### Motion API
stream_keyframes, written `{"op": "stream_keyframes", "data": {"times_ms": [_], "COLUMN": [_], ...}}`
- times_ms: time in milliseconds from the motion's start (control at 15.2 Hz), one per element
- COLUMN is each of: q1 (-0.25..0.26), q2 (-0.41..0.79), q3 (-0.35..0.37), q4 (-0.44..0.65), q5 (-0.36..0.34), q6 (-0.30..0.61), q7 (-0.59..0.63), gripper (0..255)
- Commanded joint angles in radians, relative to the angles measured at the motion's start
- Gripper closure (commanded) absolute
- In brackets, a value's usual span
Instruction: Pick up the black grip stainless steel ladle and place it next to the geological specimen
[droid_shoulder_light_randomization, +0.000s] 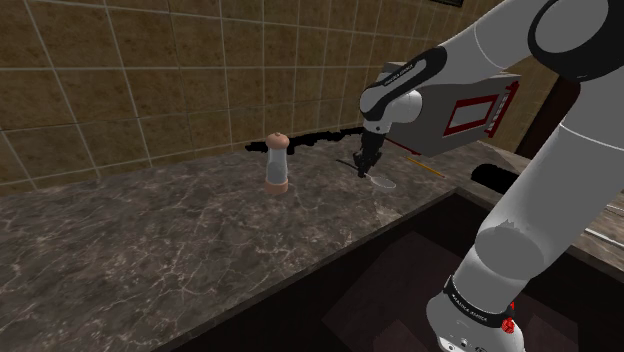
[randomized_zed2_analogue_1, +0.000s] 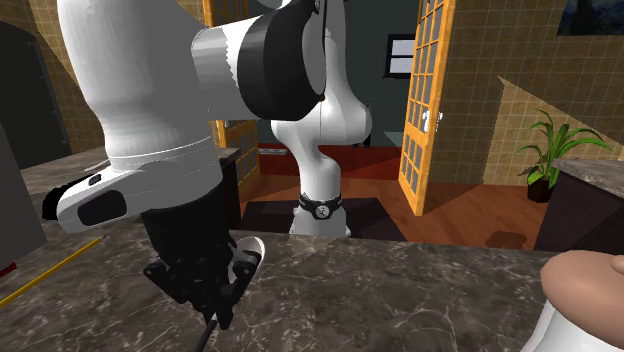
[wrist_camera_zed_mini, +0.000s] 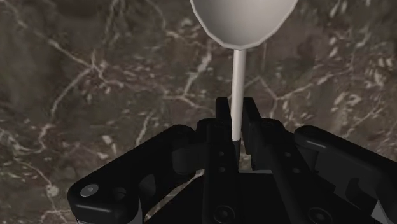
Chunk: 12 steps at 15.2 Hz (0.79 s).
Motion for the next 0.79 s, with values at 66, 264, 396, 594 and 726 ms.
{"op": "stream_keyframes", "data": {"times_ms": [66,264,396,594,726], "q1": [0.000,0.000,-0.001,-0.002,-0.003], "q2": [0.000,0.000,-0.018,-0.044,-0.060], "q3": [0.000,0.000,0.001,0.002,0.003], "q4": [0.000,0.000,0.010,0.027,0.040], "q5": [0.000,0.000,-0.009,-0.020,-0.027], "q6": [0.000,0.000,-0.027,-0.068,-0.096], "q7": [0.000,0.000,0.008,0.020,0.027], "gripper": [255,255,255,255,255]}}
